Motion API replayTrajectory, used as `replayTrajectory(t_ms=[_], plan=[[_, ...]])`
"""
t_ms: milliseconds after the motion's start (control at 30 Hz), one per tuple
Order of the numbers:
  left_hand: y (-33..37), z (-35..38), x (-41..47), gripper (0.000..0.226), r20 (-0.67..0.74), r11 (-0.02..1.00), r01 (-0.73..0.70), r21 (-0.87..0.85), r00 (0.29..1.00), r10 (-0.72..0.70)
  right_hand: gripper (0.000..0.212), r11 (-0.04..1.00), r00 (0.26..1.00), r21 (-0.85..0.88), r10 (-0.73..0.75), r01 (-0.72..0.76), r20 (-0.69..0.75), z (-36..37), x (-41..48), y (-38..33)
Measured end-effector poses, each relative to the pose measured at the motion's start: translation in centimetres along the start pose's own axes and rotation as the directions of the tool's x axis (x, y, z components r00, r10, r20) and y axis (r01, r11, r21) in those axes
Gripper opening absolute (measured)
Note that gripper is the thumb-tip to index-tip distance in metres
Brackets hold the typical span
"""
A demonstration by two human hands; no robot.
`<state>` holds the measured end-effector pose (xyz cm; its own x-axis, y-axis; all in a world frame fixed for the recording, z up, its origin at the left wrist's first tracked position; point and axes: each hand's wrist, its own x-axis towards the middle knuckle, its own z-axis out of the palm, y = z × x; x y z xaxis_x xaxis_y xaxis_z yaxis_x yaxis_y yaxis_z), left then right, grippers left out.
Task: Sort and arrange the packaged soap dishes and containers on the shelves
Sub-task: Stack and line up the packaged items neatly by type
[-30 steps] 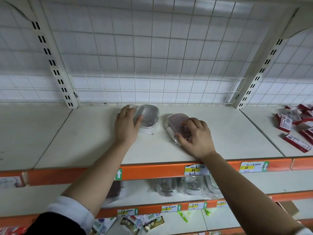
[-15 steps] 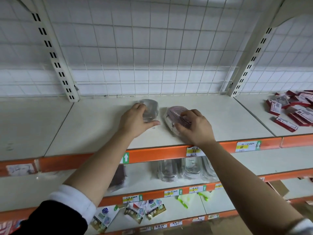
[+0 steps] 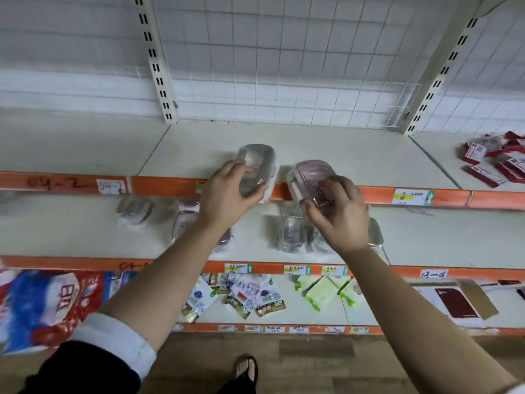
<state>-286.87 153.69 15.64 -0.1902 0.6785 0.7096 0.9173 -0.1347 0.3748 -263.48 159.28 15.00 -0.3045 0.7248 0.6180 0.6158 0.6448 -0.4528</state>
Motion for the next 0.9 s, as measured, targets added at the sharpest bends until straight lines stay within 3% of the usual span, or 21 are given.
replayTrajectory(t_ms=[133, 367, 600, 900], plan=[[1.4, -2.8, -5.3, 0.048, 0.046, 0.999, 0.017, 0.033, 0.999, -0.019, 0.048, 0.987, 0.999, 0.154, 0.039, -0.038, -0.006, 0.9, -4.3, -1.4], [-1.8, -4.8, -12.9, 0.038, 0.127, 0.995, 0.077, 0.064, 0.988, -0.085, 0.051, 0.985, 0.985, 0.114, 0.114, -0.129, 0.127, 4.5, -9.7, -2.8], [-9.5, -4.0, -16.7, 0.038, 0.165, 0.984, 0.152, 0.092, 0.972, -0.165, 0.035, 0.982, 0.956, 0.04, 0.17, -0.185, 0.24, 13.2, -11.9, -5.7], [-22.8, -3.5, -18.6, 0.048, 0.109, 0.966, 0.231, 0.116, 0.964, -0.244, 0.04, 0.975, 0.945, -0.031, 0.22, -0.22, 0.242, 25.9, -10.3, -6.8]])
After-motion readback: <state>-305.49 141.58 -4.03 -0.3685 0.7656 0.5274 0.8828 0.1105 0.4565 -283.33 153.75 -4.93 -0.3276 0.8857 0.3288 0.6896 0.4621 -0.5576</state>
